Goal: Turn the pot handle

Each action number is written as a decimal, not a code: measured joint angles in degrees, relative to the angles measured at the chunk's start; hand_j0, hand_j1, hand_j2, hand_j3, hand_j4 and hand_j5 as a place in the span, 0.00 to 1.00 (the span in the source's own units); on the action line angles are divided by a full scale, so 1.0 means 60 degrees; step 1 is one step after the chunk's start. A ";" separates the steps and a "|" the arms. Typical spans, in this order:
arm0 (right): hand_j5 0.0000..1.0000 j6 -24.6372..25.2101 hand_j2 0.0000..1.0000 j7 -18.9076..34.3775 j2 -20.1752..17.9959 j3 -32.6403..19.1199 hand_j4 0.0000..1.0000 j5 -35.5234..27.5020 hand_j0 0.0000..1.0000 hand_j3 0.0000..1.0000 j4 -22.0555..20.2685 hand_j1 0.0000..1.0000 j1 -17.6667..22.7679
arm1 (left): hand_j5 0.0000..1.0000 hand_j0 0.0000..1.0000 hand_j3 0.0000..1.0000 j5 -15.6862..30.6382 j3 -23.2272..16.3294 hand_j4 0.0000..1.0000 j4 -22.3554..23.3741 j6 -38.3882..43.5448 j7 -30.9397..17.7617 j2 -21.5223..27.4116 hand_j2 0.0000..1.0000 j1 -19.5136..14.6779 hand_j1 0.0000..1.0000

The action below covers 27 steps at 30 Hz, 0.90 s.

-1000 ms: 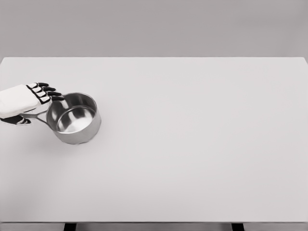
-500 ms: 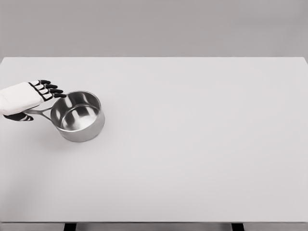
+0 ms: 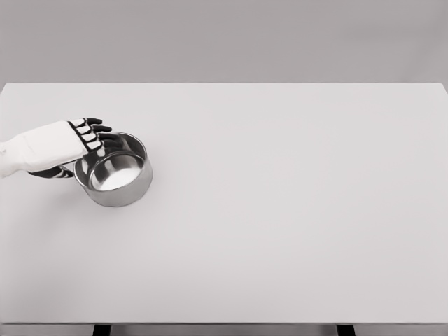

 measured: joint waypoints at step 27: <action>1.00 0.0000 1.00 0.0000 0.0000 0.0000 1.00 0.0000 1.00 1.00 0.0000 1.00 0.0000 | 1.00 1.00 1.00 0.1314 0.0301 1.00 -0.1283 0.0003 -0.0077 0.0729 1.00 0.0298 1.00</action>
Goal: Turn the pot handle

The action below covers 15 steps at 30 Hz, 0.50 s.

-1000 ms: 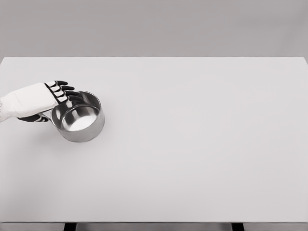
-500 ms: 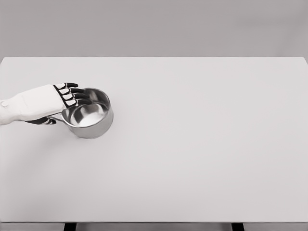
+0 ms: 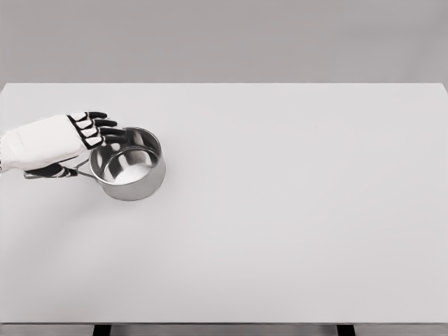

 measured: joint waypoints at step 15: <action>1.00 0.0000 1.00 0.0000 0.0000 0.0000 1.00 0.0000 1.00 1.00 0.0000 1.00 0.0000 | 1.00 1.00 1.00 -0.0392 0.0173 1.00 0.0910 -0.0003 0.0017 -0.0027 1.00 0.0727 1.00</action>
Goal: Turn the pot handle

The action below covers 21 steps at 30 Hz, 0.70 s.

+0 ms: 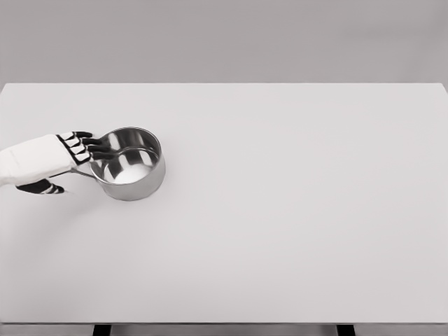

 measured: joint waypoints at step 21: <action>1.00 0.0000 1.00 0.0000 0.0000 0.0000 1.00 0.0000 1.00 1.00 0.0000 1.00 0.0000 | 1.00 1.00 1.00 -0.0443 0.0094 1.00 0.1206 0.0000 0.0029 -0.0413 1.00 -0.0132 1.00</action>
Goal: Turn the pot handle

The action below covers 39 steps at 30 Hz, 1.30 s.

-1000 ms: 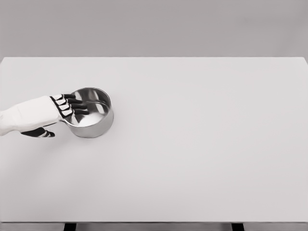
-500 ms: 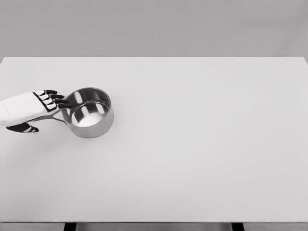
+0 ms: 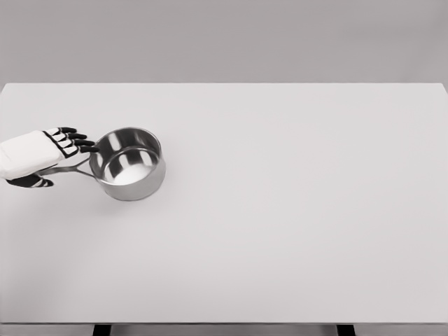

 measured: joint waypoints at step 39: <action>1.00 0.0000 1.00 0.0000 0.0000 0.0000 1.00 0.0000 1.00 1.00 0.0001 1.00 0.0000 | 1.00 1.00 1.00 0.0072 0.0408 1.00 -0.0047 0.0001 0.0043 -0.0352 1.00 0.0029 1.00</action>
